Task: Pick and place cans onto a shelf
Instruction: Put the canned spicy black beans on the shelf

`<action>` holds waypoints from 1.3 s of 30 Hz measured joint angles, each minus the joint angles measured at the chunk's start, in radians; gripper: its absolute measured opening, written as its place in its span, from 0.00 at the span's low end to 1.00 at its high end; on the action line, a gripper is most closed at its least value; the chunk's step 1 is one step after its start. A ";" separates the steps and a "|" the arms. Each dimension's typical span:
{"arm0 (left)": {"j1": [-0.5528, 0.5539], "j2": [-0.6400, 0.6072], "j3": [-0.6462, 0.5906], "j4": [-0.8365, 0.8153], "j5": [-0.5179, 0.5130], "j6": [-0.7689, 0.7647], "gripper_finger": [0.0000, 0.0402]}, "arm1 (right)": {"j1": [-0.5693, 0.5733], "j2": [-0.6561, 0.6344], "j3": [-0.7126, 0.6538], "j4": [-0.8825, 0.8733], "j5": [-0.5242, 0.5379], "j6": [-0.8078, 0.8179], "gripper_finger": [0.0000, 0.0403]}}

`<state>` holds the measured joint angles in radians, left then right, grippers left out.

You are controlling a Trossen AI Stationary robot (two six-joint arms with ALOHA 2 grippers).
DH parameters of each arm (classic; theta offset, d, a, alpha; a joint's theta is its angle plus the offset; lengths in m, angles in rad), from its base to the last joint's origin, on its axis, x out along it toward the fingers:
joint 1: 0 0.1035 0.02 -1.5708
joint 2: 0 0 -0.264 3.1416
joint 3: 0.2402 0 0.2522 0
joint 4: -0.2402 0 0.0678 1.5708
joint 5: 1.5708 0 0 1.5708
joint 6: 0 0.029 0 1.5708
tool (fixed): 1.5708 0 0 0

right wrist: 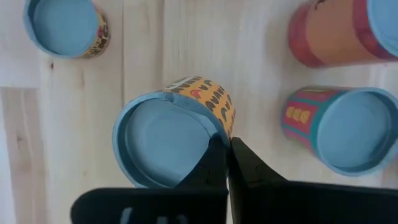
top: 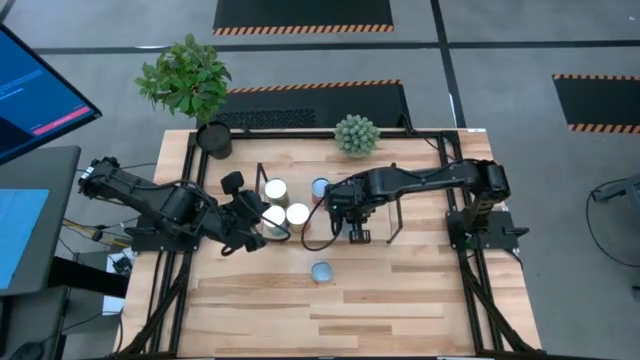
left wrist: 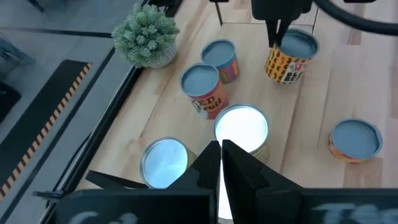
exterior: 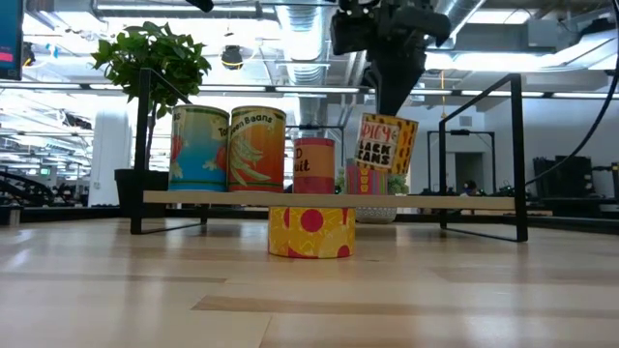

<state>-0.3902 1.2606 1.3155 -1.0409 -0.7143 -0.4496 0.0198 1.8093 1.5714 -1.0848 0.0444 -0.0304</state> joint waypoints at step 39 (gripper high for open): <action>0.027 0.000 0.000 -0.001 -0.016 -0.034 0.02 | -0.154 -0.002 -0.064 0.072 -0.127 -0.069 0.16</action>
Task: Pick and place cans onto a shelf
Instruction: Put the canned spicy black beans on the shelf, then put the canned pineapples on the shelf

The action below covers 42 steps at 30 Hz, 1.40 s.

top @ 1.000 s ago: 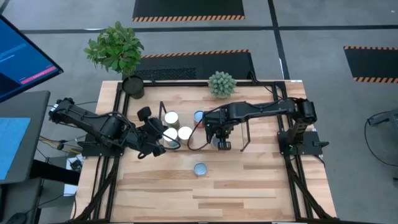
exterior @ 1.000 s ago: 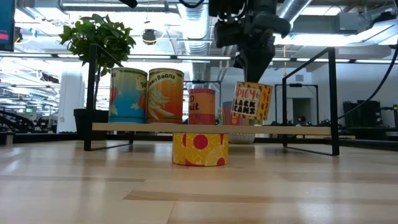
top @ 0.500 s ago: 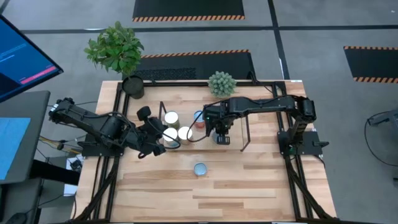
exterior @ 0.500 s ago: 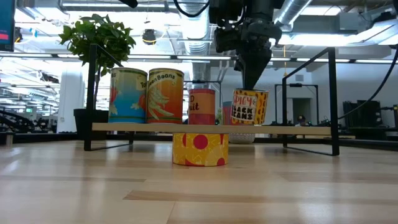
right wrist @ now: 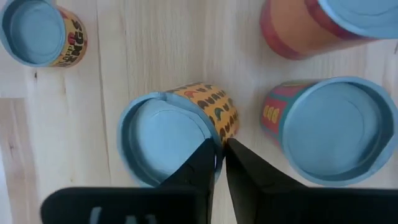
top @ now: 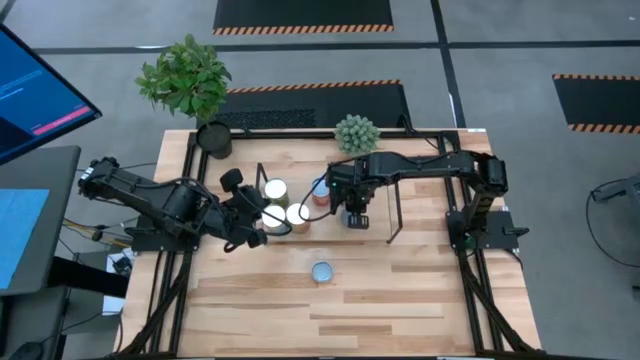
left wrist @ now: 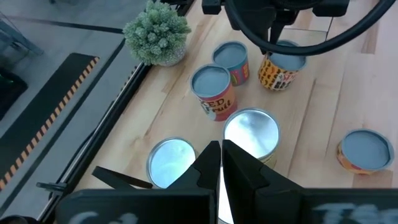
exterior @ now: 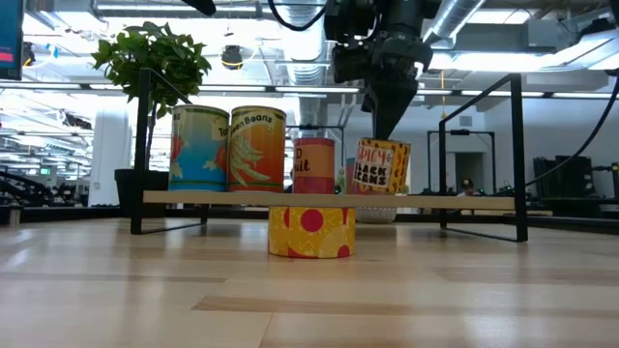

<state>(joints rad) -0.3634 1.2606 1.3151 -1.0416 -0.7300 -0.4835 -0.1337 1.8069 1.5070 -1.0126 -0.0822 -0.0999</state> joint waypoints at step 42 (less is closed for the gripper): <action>0.152 0.038 0.000 0.484 0.301 0.413 0.02 | 0.183 -0.454 0.053 0.006 0.564 0.367 0.25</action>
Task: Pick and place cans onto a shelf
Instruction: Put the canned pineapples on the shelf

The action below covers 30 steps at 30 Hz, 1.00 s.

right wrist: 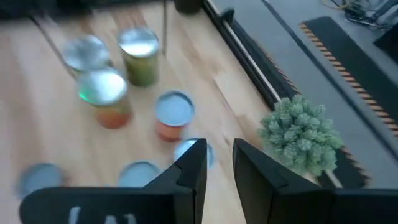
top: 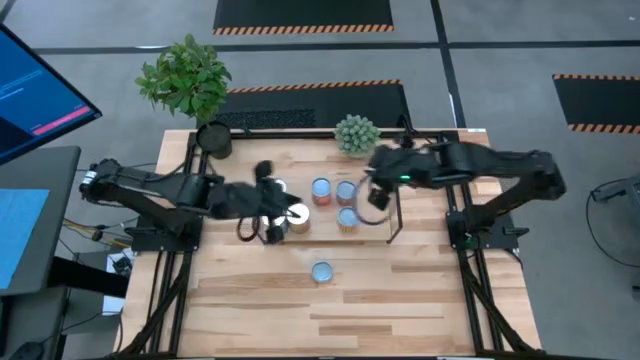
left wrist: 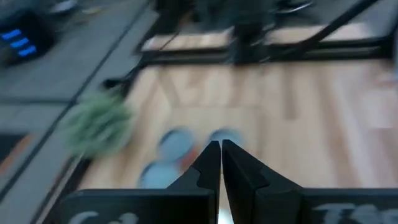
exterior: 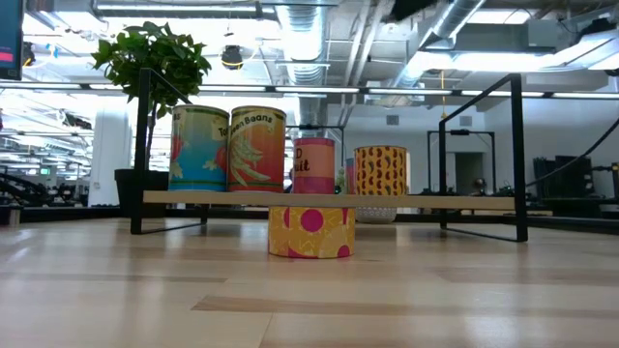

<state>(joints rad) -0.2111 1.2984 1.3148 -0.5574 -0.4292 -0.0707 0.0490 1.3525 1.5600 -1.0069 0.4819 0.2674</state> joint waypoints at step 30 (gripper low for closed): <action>-0.117 0.484 0.000 0.112 0.500 -0.199 0.20 | 0.407 -0.281 -0.135 -0.566 0.278 0.597 0.25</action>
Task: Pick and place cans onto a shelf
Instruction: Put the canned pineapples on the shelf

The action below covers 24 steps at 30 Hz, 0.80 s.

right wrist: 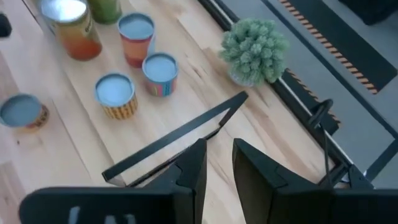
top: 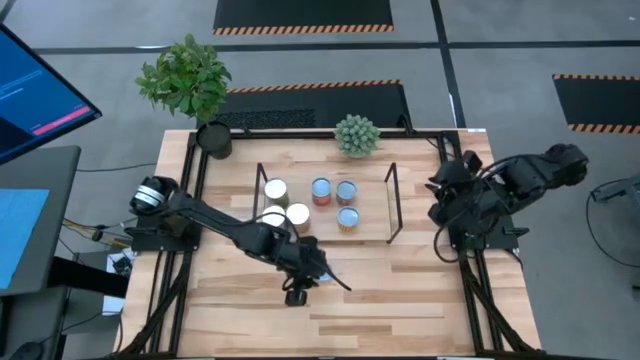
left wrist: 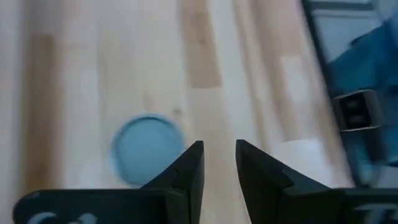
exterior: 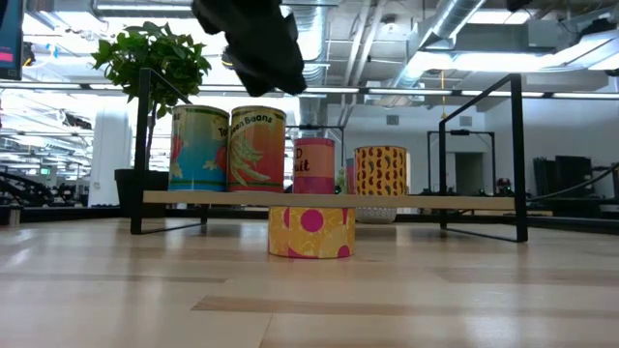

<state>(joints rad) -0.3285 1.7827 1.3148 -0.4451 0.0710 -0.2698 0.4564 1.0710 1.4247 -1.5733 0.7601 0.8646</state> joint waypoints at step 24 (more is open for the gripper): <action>-0.052 0.178 0.000 -0.012 -0.200 0.438 0.26 | -0.001 -0.014 -0.070 0.003 0.002 0.026 0.25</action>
<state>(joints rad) -0.3805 1.9604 1.3151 -0.4571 -0.1294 0.1680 0.4557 1.0572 1.3548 -1.5708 0.7616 0.8905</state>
